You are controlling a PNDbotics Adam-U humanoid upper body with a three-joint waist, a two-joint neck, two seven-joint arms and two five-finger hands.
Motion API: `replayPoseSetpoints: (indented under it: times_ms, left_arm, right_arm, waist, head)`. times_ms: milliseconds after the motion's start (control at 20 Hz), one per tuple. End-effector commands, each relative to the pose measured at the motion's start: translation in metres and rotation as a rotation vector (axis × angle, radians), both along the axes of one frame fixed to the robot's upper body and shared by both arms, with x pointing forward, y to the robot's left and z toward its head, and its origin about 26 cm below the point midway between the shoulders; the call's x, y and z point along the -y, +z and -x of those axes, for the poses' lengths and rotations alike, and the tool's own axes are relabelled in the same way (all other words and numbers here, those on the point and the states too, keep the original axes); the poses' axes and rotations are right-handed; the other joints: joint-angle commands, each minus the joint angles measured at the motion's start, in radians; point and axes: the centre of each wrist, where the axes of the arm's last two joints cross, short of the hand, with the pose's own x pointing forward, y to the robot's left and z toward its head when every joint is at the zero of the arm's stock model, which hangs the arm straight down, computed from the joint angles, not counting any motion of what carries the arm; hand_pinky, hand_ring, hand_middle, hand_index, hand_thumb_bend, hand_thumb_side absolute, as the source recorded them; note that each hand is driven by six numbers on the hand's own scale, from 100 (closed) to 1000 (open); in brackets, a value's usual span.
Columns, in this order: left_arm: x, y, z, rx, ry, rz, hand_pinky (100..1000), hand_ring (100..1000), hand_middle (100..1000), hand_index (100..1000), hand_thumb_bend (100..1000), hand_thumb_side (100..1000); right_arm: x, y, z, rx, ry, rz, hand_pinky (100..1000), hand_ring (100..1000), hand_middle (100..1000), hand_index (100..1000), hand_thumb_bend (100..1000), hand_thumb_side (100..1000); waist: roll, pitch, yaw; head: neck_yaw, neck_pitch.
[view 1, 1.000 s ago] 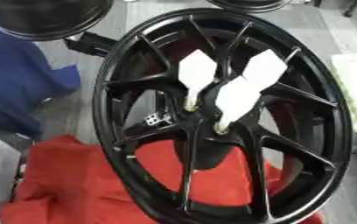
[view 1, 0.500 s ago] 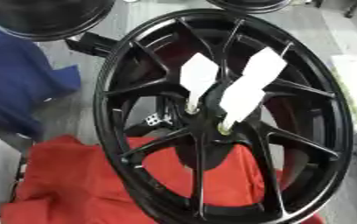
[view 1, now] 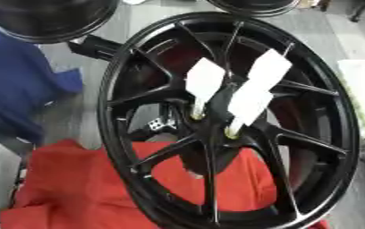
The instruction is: Pull the pin out of the wheel hub.
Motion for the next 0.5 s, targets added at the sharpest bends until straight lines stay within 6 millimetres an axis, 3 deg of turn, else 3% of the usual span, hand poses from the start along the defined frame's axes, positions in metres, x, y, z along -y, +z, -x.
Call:
replayPoseSetpoints:
  times_ms: [50,250,500]
  left_arm:
    - [0.000,0.013,0.003,0.030,-0.002,-0.031,716,757,810,844,576,692]
    - [0.001,0.015,0.003,0.032,-0.009,-0.034,716,757,810,844,577,692]
    - [0.002,0.016,0.003,0.040,-0.012,-0.032,716,757,809,843,578,690]
  right_arm:
    - [-0.021,0.017,0.007,0.084,0.075,0.019,804,759,717,764,100,564]
    - [-0.041,0.018,0.007,0.123,0.188,-0.004,798,745,703,756,100,632]
    - [-0.053,0.017,0.007,0.143,0.284,-0.058,782,716,675,740,100,609]
  waist:
    - [0.000,-0.032,0.002]
    - [-0.001,-0.033,0.006]
    - [0.000,-0.032,0.011]
  head:
    - [-0.005,-0.007]
    - [-0.008,-0.007]
    - [-0.010,-0.006]
